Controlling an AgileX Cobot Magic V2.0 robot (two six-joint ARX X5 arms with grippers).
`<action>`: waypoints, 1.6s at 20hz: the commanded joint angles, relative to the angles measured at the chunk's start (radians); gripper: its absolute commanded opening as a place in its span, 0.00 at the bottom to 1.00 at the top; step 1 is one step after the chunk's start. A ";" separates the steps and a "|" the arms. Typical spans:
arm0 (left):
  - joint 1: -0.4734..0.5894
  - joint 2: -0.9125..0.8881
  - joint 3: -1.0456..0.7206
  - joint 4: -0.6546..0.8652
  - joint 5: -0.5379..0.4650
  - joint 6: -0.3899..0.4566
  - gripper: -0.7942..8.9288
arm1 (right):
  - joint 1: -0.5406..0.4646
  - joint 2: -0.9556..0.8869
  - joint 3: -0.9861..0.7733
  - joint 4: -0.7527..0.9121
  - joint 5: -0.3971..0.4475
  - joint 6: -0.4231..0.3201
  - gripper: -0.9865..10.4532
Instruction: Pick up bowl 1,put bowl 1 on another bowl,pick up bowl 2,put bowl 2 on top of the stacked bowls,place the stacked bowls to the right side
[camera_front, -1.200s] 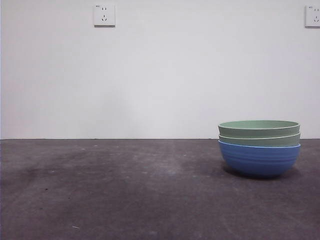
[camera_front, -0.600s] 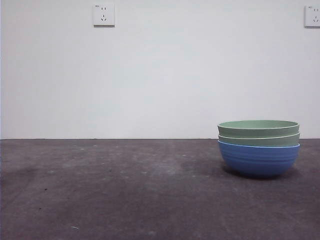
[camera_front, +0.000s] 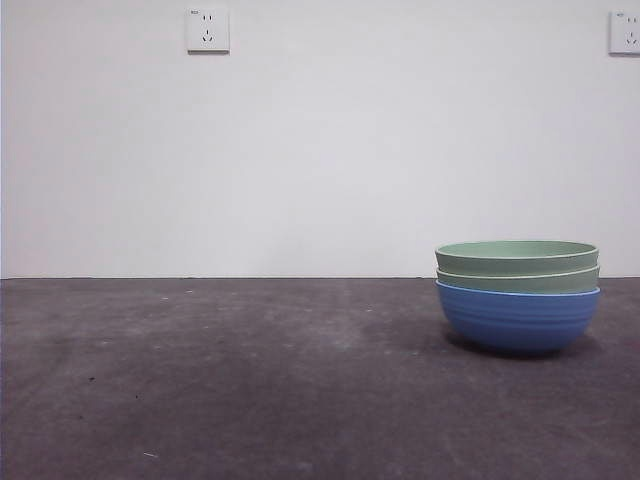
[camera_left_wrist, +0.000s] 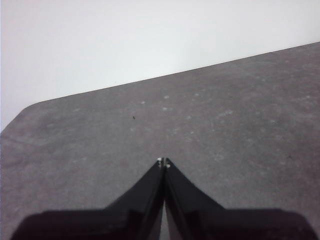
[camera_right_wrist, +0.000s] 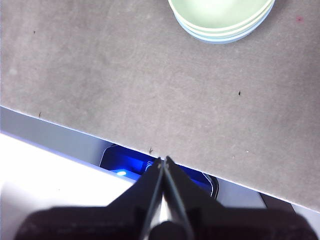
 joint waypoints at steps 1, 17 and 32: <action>0.004 -0.034 -0.025 -0.021 -0.003 -0.024 0.08 | 0.002 0.000 -0.008 0.000 0.003 0.003 0.09; 0.003 -0.034 -0.025 -0.108 -0.002 -0.108 0.08 | 0.002 0.000 -0.008 0.000 0.003 0.003 0.09; 0.003 -0.034 -0.025 -0.108 -0.002 -0.108 0.08 | -0.291 -0.282 -0.121 0.476 -0.015 -0.120 0.09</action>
